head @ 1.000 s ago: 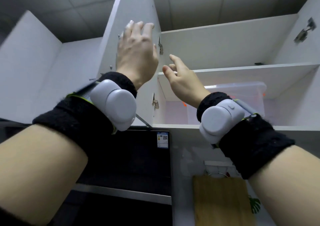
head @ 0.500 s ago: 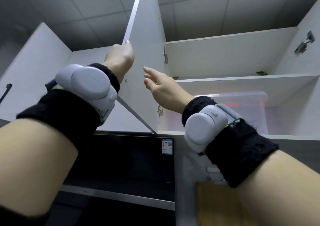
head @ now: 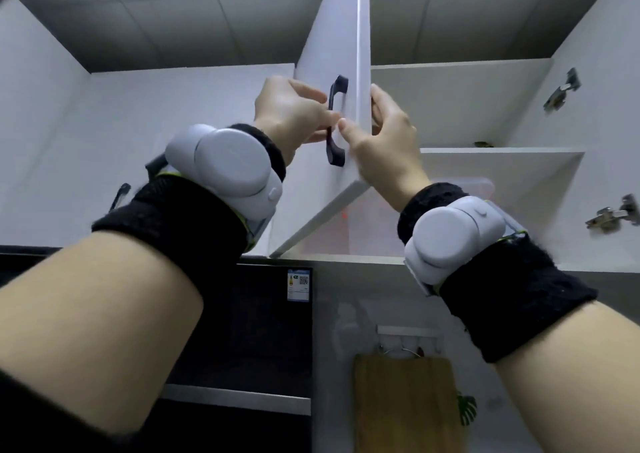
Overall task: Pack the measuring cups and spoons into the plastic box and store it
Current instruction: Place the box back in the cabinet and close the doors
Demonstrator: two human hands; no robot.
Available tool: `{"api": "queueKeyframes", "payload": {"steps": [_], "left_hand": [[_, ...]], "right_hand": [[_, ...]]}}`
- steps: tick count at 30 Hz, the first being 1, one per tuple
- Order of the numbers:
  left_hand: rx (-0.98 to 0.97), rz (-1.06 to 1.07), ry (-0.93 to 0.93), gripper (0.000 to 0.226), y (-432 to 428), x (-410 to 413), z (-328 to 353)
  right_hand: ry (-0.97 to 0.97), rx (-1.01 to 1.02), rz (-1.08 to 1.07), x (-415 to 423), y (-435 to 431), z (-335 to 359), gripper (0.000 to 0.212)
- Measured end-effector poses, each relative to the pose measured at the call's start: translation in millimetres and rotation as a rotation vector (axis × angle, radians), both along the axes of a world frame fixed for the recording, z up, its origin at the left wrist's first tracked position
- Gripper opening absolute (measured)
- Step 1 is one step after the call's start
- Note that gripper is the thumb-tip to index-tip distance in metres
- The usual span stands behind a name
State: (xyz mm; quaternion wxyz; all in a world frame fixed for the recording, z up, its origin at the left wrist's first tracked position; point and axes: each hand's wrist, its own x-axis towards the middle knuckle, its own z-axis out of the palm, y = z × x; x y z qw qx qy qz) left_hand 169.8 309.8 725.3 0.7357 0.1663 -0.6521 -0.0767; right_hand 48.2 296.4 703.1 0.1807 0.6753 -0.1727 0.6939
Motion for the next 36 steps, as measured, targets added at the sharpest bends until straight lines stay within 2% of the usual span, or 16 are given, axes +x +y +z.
{"api": "queueKeyframes", "payload": {"steps": [3,5,9,12,18,23,31,36], "left_hand": [[0.018,0.000,-0.082,0.023,-14,-23,-1],[0.001,0.079,-0.144,0.010,-24,-40,-1],[-0.019,0.168,-0.247,0.017,-47,-75,-5],[-0.037,0.194,-0.314,0.020,-65,-100,-7],[-0.094,0.262,-0.357,0.018,-103,-144,-9],[-0.114,0.316,-0.375,0.021,-140,-177,-9],[-0.129,0.419,-0.466,0.027,-198,-212,-6],[-0.125,0.493,-0.457,0.031,-220,-226,-5]], "right_hand": [[-0.024,0.070,-0.063,-25,-6,3,0.047],[-0.053,0.086,-0.105,-41,-10,3,0.038],[-0.112,0.108,-0.153,-71,-27,-1,0.028],[-0.109,0.103,-0.186,-94,-42,-3,0.029],[-0.060,0.022,-0.596,-140,-81,-5,0.046],[0.068,-0.027,-0.851,-171,-116,-8,0.042],[0.122,0.009,-0.863,-208,-174,-7,0.048],[0.133,0.046,-0.885,-220,-200,-8,0.048]]}}
